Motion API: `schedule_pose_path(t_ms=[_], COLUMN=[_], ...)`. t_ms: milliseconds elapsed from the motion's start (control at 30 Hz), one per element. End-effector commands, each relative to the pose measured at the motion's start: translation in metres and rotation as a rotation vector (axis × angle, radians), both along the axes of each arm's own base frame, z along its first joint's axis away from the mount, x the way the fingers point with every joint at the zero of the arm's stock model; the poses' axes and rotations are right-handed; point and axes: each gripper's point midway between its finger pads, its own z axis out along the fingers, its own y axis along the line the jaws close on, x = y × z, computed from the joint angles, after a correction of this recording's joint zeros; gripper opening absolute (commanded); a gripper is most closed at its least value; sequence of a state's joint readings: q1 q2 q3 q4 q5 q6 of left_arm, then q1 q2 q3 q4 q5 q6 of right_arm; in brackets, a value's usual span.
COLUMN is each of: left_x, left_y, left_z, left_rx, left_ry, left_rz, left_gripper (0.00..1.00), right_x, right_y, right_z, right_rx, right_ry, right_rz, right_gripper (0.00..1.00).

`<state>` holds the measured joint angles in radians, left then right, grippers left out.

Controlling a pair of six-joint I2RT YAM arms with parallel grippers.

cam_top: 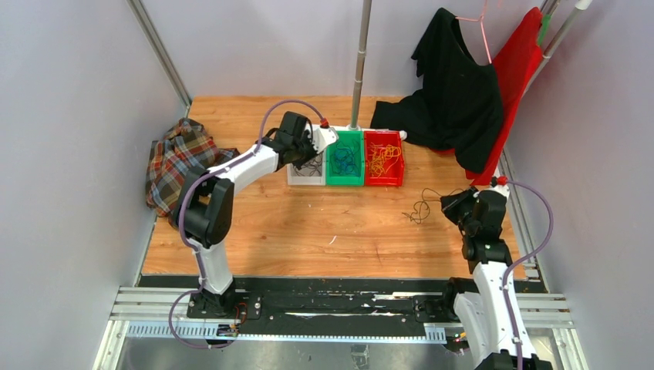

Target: Untangle the cables

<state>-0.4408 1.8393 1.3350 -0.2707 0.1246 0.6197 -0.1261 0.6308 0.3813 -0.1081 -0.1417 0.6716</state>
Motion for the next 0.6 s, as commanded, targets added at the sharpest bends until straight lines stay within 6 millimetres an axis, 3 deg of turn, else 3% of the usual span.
schedule_pose_path(t_ms=[0, 100, 167, 233, 400, 500, 567], left_x=[0.007, 0.007, 0.003, 0.0, -0.021, -0.046, -0.066], left_y=[-0.004, 0.002, 0.006, 0.009, 0.0, -0.005, -0.008], left_z=[-0.012, -0.016, -0.013, 0.0, 0.056, 0.095, 0.125], left_rx=[0.076, 0.116, 0.132, 0.126, 0.048, -0.001, -0.04], left_ry=[-0.017, 0.005, 0.015, 0.022, 0.099, 0.157, 0.181], left_rz=[-0.008, 0.012, 0.021, 0.041, 0.014, -0.048, -0.11], left_gripper=[0.0, 0.04, 0.24, 0.35, 0.63, 0.94, 0.98], right_x=[0.011, 0.014, 0.016, 0.018, 0.019, 0.02, 0.022], right_y=[0.013, 0.024, 0.033, 0.044, 0.074, 0.091, 0.104], right_z=[0.034, 0.051, 0.066, 0.084, 0.123, 0.146, 0.159], right_rx=[0.001, 0.007, 0.007, 0.002, -0.026, -0.044, -0.054], right_ry=[-0.093, -0.125, -0.157, -0.195, -0.246, -0.278, -0.293], right_rz=[0.078, 0.136, 0.179, 0.221, 0.332, 0.381, 0.417], right_gripper=[0.01, 0.01, 0.01, 0.01, 0.01, 0.01, 0.01])
